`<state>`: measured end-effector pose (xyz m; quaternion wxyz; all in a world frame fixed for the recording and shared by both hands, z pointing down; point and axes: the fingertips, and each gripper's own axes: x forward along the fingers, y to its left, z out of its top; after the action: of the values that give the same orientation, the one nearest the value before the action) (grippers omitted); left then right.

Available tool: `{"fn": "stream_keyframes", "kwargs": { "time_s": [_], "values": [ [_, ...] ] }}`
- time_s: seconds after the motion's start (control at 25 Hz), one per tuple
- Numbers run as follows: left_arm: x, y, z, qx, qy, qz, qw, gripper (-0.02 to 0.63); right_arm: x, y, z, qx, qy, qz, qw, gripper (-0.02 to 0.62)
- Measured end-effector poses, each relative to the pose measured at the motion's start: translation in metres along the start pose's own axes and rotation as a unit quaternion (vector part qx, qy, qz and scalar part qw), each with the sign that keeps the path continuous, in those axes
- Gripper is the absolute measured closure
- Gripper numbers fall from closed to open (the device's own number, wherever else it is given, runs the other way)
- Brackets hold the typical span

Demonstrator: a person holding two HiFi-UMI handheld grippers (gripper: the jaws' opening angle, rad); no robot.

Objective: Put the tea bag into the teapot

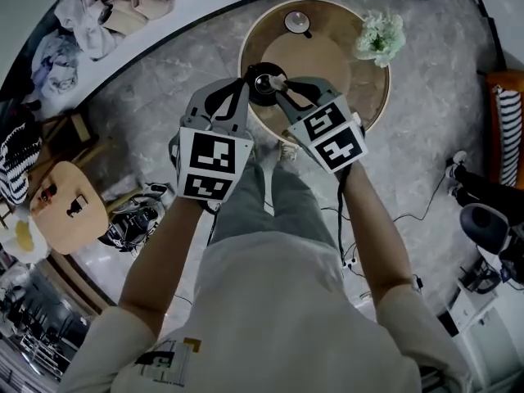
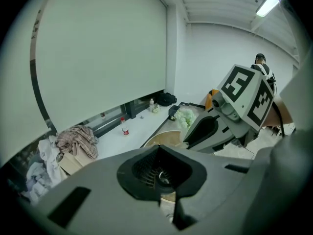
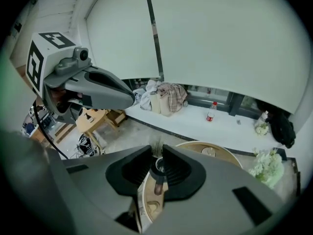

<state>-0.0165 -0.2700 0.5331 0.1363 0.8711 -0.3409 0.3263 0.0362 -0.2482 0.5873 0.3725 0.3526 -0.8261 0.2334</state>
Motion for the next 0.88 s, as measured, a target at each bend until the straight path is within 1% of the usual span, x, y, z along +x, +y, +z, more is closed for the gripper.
{"fn": "stream_keyframes", "kwargs": {
  "time_s": [0.16,0.28,0.36,0.6,0.76,0.88],
  "values": [
    [0.026,-0.005,-0.031,-0.005,0.029,-0.019,0.9994,0.598,0.028,0.002,-0.027,0.004,0.036,0.018,0.999,0.526],
    [0.042,-0.005,-0.045,-0.048,0.050,-0.040,0.9968,0.598,0.047,0.003,-0.042,0.007,0.058,0.030,0.998,0.526],
    [0.053,-0.004,-0.054,-0.065,0.062,-0.051,0.9947,0.598,0.059,0.001,-0.050,0.010,0.071,0.035,0.997,0.526],
    [0.079,-0.006,-0.087,-0.063,0.093,-0.059,0.9919,0.598,0.096,-0.002,-0.069,0.022,0.102,0.045,0.994,0.526],
    [0.096,-0.003,-0.115,-0.061,0.110,-0.057,0.9904,0.598,0.117,-0.003,-0.079,0.013,0.125,0.054,0.991,0.526],
    [0.101,0.005,-0.127,-0.074,0.124,-0.053,0.9881,0.598,0.130,-0.003,-0.089,0.004,0.143,0.060,0.988,0.526]
  ]
}}
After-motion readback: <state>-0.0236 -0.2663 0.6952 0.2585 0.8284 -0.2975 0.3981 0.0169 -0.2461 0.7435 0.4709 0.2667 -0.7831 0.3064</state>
